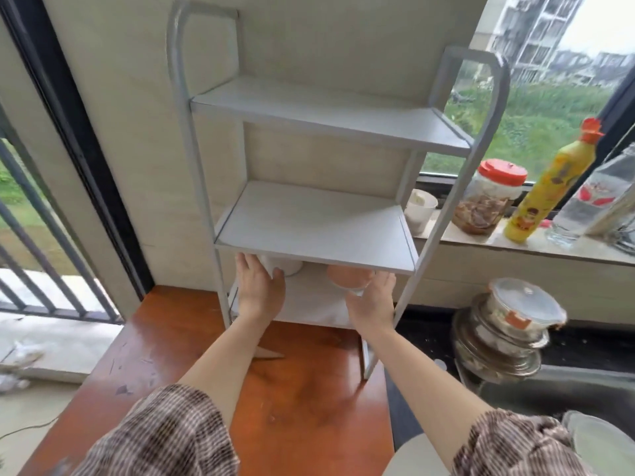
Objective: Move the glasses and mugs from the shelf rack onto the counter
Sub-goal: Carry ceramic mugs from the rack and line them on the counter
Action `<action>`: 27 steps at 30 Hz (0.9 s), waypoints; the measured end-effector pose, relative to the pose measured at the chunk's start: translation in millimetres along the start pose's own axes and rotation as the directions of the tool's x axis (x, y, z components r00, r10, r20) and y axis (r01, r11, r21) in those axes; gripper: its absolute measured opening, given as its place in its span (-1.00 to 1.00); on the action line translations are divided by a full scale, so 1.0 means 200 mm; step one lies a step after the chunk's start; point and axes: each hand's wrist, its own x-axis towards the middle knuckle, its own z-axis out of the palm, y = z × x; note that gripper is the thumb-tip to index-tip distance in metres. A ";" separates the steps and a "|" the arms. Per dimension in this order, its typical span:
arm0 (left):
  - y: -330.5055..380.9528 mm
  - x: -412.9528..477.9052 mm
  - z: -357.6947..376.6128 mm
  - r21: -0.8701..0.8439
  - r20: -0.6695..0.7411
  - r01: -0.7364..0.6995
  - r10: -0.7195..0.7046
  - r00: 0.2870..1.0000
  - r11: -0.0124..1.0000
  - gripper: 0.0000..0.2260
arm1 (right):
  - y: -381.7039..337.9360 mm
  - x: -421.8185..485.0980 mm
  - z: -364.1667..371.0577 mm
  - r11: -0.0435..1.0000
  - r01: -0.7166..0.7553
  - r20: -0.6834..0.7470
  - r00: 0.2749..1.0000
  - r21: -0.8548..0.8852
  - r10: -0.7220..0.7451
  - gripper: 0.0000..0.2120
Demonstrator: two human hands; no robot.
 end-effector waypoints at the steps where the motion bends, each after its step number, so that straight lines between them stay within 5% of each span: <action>1: 0.00 0.02 0.00 -0.019 -0.021 -0.011 0.011 1.000 1.000 -0.43 | -0.01 0.01 0.00 1.000 -0.013 -0.014 1.000 0.015 0.013 -0.36; 5: 0.01 0.01 -0.01 -0.074 -0.046 -0.009 0.006 0.999 0.997 -0.65 | -0.01 -0.02 0.01 1.000 0.001 -0.053 0.999 -0.001 -0.001 -0.65; 8: 0.01 -0.04 0.00 -0.088 -0.037 -0.016 0.013 0.999 0.996 -0.74 | -0.04 -0.06 0.01 0.989 -0.015 -0.036 0.999 0.144 0.021 -0.68; 11: 0.01 -0.06 -0.02 -0.144 0.014 0.023 -0.022 1.000 0.989 -0.71 | -0.08 -0.09 0.00 0.947 -0.077 0.024 0.997 0.311 0.073 -0.74; 16: 0.01 -0.11 -0.06 -0.265 0.110 0.070 -0.042 0.993 0.962 -0.55 | -0.08 -0.11 -0.03 0.942 -0.092 0.124 0.991 0.322 0.054 -0.87; 19: -0.01 -0.15 -0.09 -0.331 0.141 0.116 -0.073 0.987 0.937 -0.60 | -0.08 -0.12 -0.06 0.936 -0.135 0.168 0.982 0.325 0.083 -0.71; 27: 0.00 -0.28 -0.15 -0.368 0.174 0.305 -0.257 0.951 0.878 -0.55 | -0.05 -0.24 -0.18 0.796 -0.424 0.354 0.891 0.432 0.283 -0.72</action>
